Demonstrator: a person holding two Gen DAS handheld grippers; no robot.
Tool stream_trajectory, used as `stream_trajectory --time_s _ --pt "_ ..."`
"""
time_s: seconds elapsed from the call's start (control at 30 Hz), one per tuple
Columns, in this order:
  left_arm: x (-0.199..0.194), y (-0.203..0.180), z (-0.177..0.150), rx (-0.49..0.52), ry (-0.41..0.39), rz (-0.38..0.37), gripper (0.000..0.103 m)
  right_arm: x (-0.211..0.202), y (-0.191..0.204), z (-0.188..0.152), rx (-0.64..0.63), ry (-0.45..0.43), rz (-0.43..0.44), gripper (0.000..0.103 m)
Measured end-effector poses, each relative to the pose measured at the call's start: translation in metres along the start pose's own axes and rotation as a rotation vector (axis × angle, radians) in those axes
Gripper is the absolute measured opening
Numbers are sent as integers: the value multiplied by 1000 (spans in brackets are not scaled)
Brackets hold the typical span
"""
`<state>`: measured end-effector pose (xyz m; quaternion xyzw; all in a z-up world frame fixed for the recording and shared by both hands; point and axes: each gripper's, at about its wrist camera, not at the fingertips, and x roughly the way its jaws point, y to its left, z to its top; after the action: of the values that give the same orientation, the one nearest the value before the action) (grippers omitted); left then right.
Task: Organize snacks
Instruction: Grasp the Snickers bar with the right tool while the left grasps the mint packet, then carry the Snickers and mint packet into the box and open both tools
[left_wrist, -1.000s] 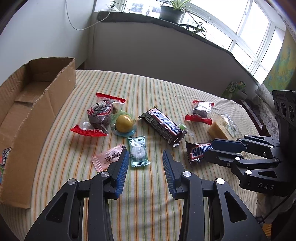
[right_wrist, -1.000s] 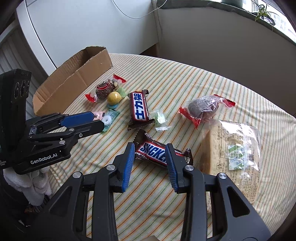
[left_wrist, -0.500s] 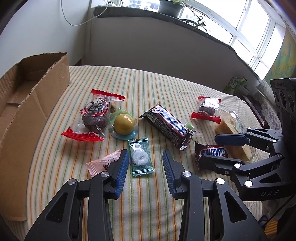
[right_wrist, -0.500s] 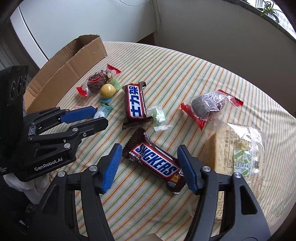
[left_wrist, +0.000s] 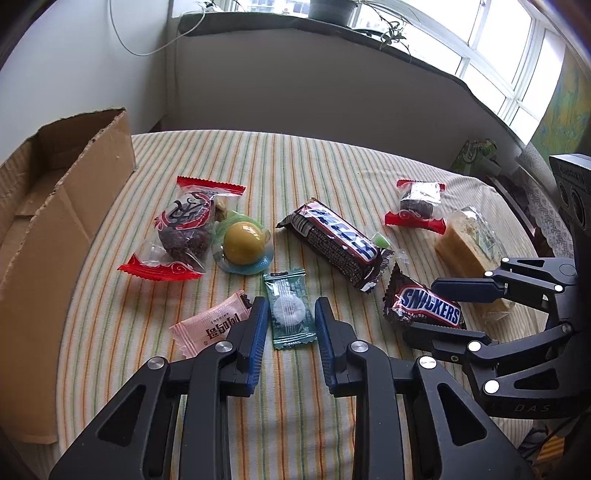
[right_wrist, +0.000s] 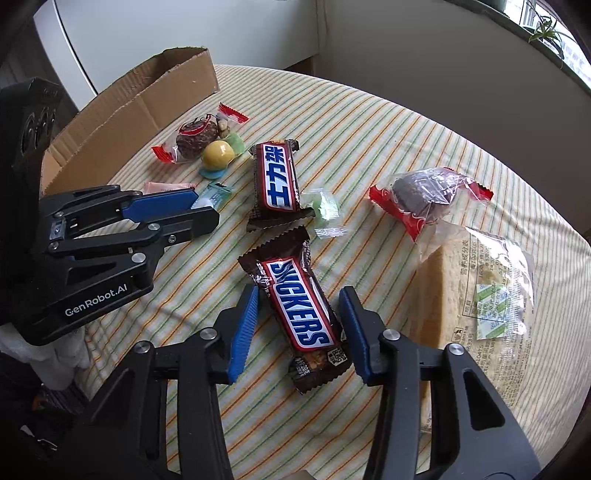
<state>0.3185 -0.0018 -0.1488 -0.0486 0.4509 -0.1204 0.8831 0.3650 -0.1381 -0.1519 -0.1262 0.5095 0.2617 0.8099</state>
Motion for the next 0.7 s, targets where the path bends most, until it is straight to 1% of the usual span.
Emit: stream_trajectory --time_s 0.03,0.1,0.13,0.27,0.5,0.7 --pt "1 1 1 4 0 1 25 0 1 0 -5 -4 -7 45" --pt "1 -3 1 21 0 9 24 2 5 0 -16 -8 -28 38" --pt "1 -4 0 30 0 11 22 1 5 -1 -15 -10 -31 37" --pt "1 -10 -2 45 2 6 20 -3 1 -5 6 -17 -13 32" --pt "-4 -14 -8 32 -4 -2 19 -10 -2 -14 51 -45 2 32" --pt "-18 -8 -16 6 -24 -9 19 -29 -1 -27 107 -95 32 32"
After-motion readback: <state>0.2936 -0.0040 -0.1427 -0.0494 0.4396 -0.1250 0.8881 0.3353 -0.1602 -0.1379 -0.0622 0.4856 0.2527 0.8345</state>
